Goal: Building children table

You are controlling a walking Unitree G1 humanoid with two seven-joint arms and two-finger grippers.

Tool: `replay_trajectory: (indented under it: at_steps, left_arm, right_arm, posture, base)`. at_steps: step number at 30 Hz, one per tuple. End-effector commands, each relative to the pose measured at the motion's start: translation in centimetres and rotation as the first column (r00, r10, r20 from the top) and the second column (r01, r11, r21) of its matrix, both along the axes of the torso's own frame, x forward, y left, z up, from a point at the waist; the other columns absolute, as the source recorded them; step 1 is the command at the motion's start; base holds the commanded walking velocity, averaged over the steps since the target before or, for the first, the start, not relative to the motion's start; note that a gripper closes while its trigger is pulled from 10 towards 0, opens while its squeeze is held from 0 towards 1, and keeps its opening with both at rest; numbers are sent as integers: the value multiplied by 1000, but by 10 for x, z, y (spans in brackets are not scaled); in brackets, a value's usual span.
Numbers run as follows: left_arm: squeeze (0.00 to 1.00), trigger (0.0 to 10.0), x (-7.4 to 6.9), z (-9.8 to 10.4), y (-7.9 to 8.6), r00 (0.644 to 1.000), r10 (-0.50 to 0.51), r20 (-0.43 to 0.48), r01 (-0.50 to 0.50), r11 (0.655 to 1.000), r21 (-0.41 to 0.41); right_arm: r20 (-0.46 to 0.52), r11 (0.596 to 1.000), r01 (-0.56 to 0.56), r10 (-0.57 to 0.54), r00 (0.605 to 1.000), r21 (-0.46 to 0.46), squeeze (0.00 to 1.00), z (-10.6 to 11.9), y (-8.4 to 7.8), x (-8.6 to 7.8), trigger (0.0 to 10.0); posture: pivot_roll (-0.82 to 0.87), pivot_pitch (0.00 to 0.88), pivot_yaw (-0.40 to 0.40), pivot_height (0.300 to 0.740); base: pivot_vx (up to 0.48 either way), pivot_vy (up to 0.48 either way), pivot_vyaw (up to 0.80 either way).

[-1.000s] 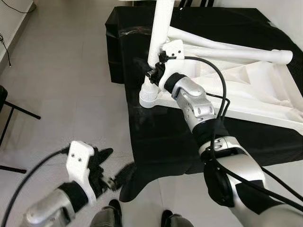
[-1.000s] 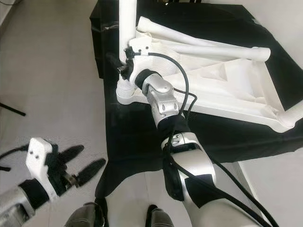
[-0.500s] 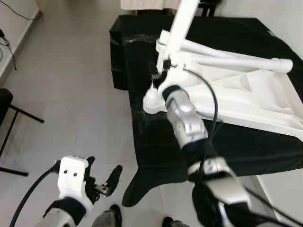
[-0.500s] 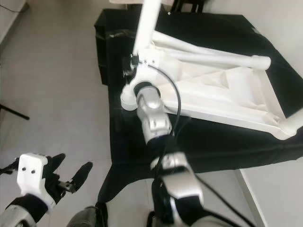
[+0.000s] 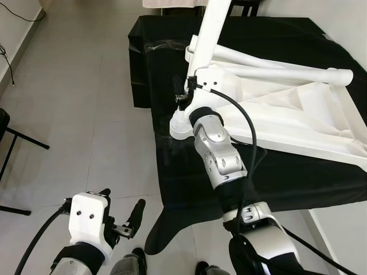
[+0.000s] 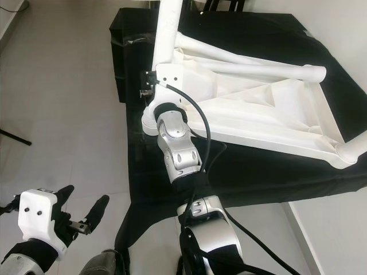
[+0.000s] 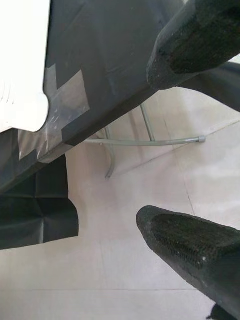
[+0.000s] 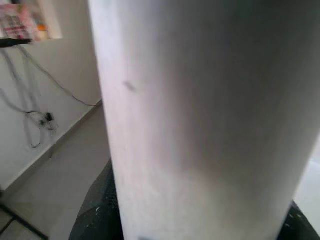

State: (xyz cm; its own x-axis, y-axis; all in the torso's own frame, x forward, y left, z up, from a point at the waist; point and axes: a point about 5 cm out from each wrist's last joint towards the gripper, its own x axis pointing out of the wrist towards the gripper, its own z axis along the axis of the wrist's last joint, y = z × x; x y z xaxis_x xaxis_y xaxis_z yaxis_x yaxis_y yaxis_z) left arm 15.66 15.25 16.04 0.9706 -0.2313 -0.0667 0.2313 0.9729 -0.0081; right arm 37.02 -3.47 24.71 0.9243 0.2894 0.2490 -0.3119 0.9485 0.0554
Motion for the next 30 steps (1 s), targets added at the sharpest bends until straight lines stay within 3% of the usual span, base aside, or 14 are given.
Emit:
replay_trajectory:
  at_steps: [1, 7, 22, 23, 25, 26, 28, 29, 30]
  left_arm:
    - [0, 10000, -1, -5, 0, 1000, 4, -23, -4, 1000, 1]
    - [0, 10000, -1, -6, -1, 1000, 6, -18, -6, 1000, 1]
    - [0, 10000, 0, -7, -2, 1000, 7, -10, -7, 1000, -4]
    - [0, 10000, 0, -8, -2, 1000, 7, -9, -7, 1000, -4]
    - [0, 10000, 0, -8, -2, 1000, 7, -9, -7, 1000, -5]
    - [0, 10000, 0, -8, -2, 1000, 8, -7, -8, 1000, -4]
    - [0, 10000, 0, -8, -2, 1000, 9, -6, -9, 1000, -3]
    - [0, 10000, 0, -8, -3, 1000, 9, -6, -9, 1000, -3]
    - [0, 10000, 0, -8, -3, 1000, 9, -6, -9, 1000, -3]
  right_arm:
    - [-161, 998, -56, 49, 986, -41, 0, -38, 4, -1, 10000]
    - [-98, 989, -122, 114, 989, -81, 0, -26, 3, 0, 10000]
    - [-83, 985, -152, 145, 986, -84, 0, -18, 0, 2, 10000]
    - [-81, 985, -154, 148, 986, -80, 1000, -17, 0, 3, 10000]
    - [-80, 985, -155, 149, 986, -77, 1000, -16, 0, 3, 10000]
    - [-80, 985, -153, 147, 986, -76, 455, -14, -1, 5, 10000]
    - [-81, 986, -151, 144, 986, -76, 455, -13, -2, 6, 10000]
    - [-81, 986, -152, 146, 986, -72, 0, -13, -3, 6, 10000]
    - [-81, 986, -152, 146, 986, -72, 0, -13, -3, 6, 10000]
  posture:
    - [13, 286, -93, 740]
    - [4, 279, -94, 740]
    - [4, 273, -97, 740]
    - [4, 269, -96, 740]
    - [4, 269, -96, 740]
    - [4, 267, -97, 740]
    - [4, 267, -97, 740]
    - [6, 263, -98, 740]
    - [6, 263, -98, 740]
  base:
    - [0, 0, 0]
    - [0, 0, 0]
    - [0, 0, 0]
    - [0, 0, 0]
    - [0, 0, 0]
    - [0, 0, 0]
    - [0, 0, 0]
    - [0, 0, 0]
    - [0, 0, 0]
